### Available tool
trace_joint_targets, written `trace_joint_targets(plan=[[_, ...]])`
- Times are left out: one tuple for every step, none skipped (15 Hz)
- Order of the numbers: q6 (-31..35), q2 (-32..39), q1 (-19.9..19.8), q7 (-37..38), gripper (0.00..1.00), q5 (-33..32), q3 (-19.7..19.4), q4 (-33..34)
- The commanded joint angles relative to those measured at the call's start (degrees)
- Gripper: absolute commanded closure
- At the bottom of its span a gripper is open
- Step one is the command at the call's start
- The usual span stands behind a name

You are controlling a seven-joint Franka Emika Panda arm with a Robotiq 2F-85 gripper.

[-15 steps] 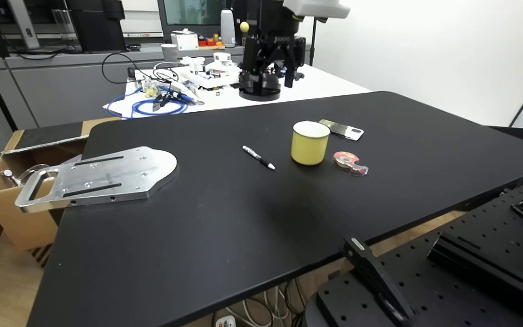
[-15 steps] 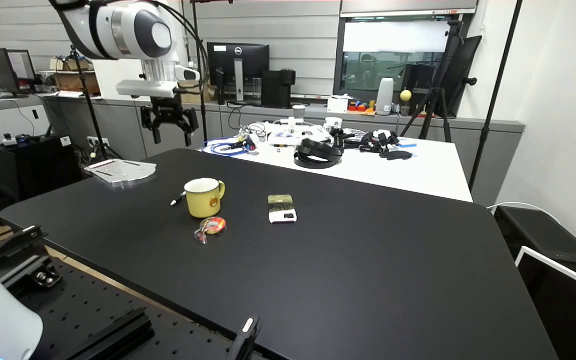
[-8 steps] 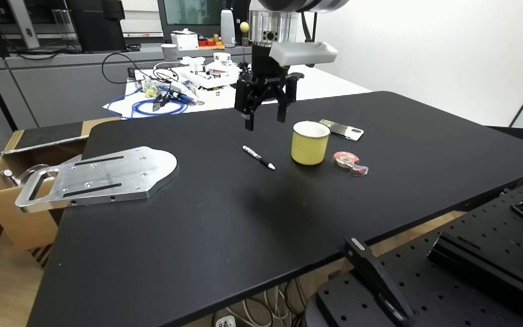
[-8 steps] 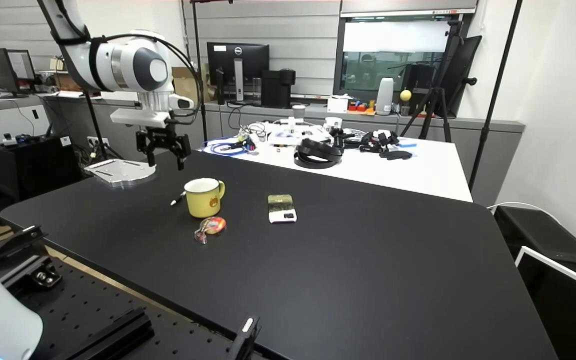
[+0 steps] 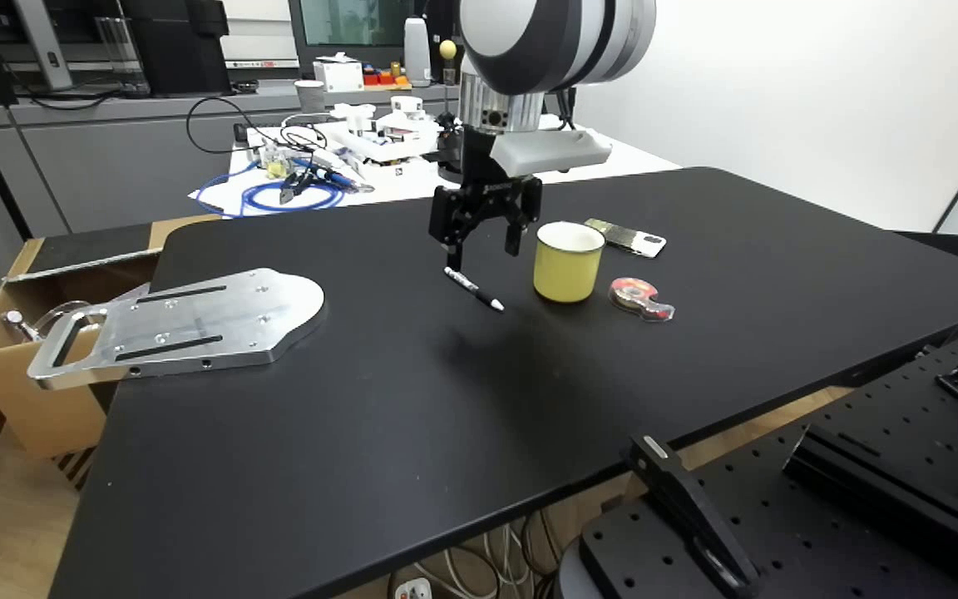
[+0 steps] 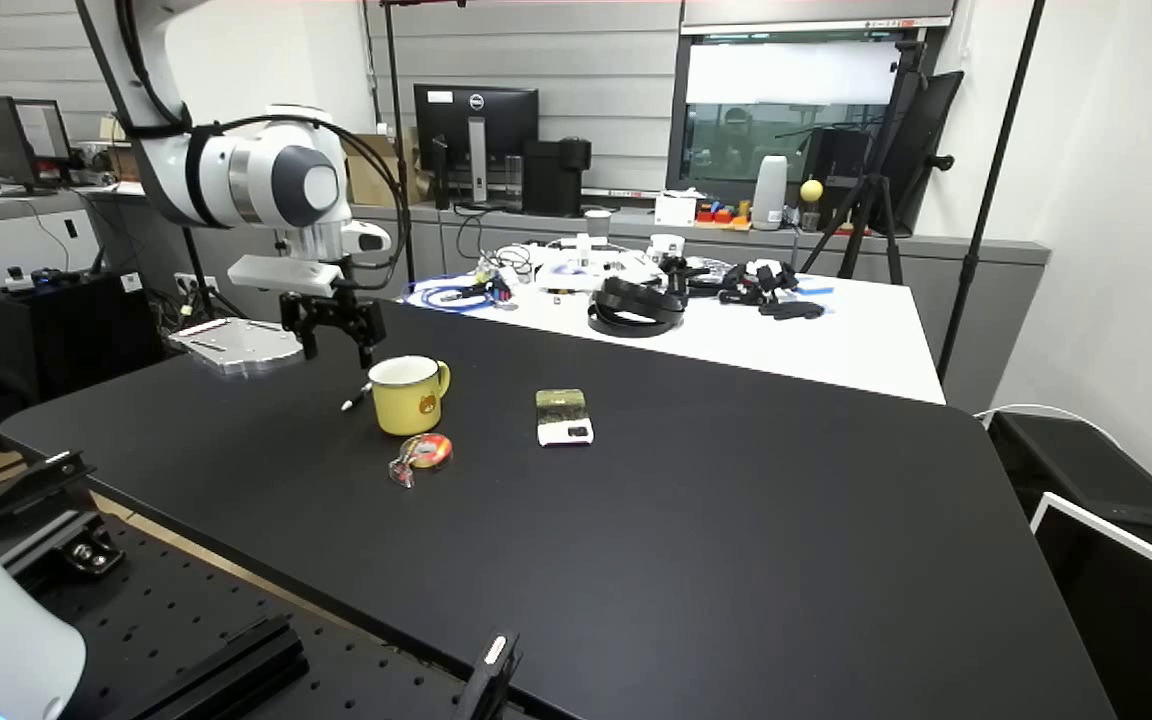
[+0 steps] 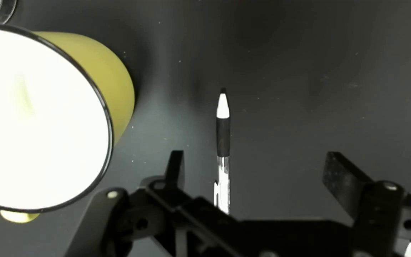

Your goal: Pick up the pen and place it in the cup

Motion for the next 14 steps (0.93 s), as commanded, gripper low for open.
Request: trace_joint_targets(plan=[[2.5, 2.6, 0.6, 1.4, 0.0, 0.6, -1.1, 0.8], [3.0, 3.2, 0.7, 1.4, 0.0, 0.6, -1.3, 1.1], [2.9, 4.0, 0.7, 1.3, 0.0, 0.7, -1.4, 1.5], [3.1, 4.6, 0.8, 1.3, 0.0, 0.7, -1.6, 1.9], [3.2, 5.1, 0.9, 1.2, 0.0, 0.6, -1.7, 2.3], [3.3, 5.3, 1.1, 1.2, 0.0, 0.5, -1.8, 2.6], [3.3, 5.5, 1.1, 1.2, 0.0, 0.5, -1.8, 2.9], [3.4, 5.8, 1.1, 1.2, 0.0, 0.5, -1.7, 3.2], [3.4, 6.0, 1.3, 1.3, 0.0, 0.5, -1.7, 3.5], [3.3, 6.5, 1.4, 1.3, 0.0, 0.6, -1.7, 3.9], [2.9, 6.7, 1.4, 1.2, 0.0, 0.6, -1.5, 4.3], [2.3, 7.0, 1.6, 1.3, 0.0, 0.6, -1.6, 4.8], [2.0, 7.3, 1.9, 1.4, 0.0, 0.5, -1.7, 5.3], [1.8, 7.6, 2.0, 1.3, 0.0, 0.5, -1.7, 5.8]])
